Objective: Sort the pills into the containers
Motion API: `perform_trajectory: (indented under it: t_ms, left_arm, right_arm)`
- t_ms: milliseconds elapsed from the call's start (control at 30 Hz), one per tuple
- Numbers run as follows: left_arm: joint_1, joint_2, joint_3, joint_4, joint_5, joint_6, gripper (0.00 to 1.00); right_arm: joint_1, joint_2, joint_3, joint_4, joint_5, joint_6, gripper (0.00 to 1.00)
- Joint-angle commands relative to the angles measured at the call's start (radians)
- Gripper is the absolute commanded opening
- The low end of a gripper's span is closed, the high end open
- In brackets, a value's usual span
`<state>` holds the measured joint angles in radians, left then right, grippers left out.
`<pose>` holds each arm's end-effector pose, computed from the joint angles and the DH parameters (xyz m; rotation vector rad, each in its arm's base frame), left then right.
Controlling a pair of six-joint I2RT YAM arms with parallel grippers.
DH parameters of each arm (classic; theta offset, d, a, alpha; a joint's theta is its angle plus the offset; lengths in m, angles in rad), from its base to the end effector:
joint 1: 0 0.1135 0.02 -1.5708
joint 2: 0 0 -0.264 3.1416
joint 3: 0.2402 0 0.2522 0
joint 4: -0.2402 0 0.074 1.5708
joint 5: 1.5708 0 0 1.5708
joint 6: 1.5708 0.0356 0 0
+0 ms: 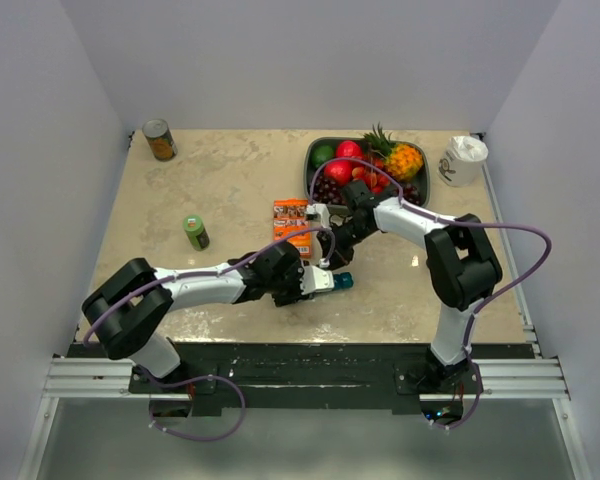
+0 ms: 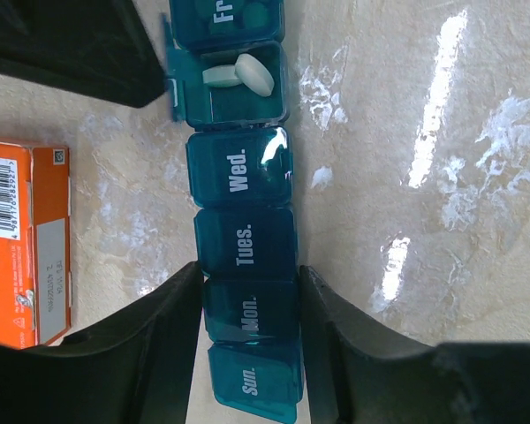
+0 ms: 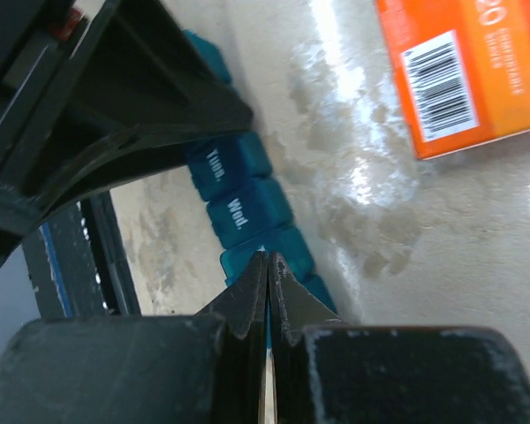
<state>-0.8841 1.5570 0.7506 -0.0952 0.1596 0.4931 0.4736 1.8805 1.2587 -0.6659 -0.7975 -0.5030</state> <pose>0.1839 -0.2332 0.1566 1.6366 1.8796 -0.3637 0.3107 0.1878 0.1761 -1.3797 2.2591 1.1076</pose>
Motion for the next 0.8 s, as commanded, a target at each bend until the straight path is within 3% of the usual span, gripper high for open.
perform_trajectory:
  t_ms: [0, 333, 567, 767]
  left_arm:
    - [-0.004, 0.017, 0.033, -0.005, 0.006, -0.040, 0.20]
    - [-0.004, 0.021, 0.032, 0.015, 0.014, -0.082, 0.17]
    - [-0.004, 0.020, 0.027, 0.015, 0.021, -0.088, 0.15]
    - [-0.006, 0.023, 0.030, 0.011, 0.021, -0.090, 0.14]
  right_arm:
    - [0.005, -0.032, -0.005, -0.128, -0.097, -0.117, 0.00]
    - [0.026, -0.026, -0.107, -0.020, 0.132, 0.017, 0.00]
    - [0.026, -0.087, -0.036, -0.152, -0.093, -0.144, 0.00]
    - [0.026, -0.135, 0.001, -0.192, -0.148, -0.174, 0.00]
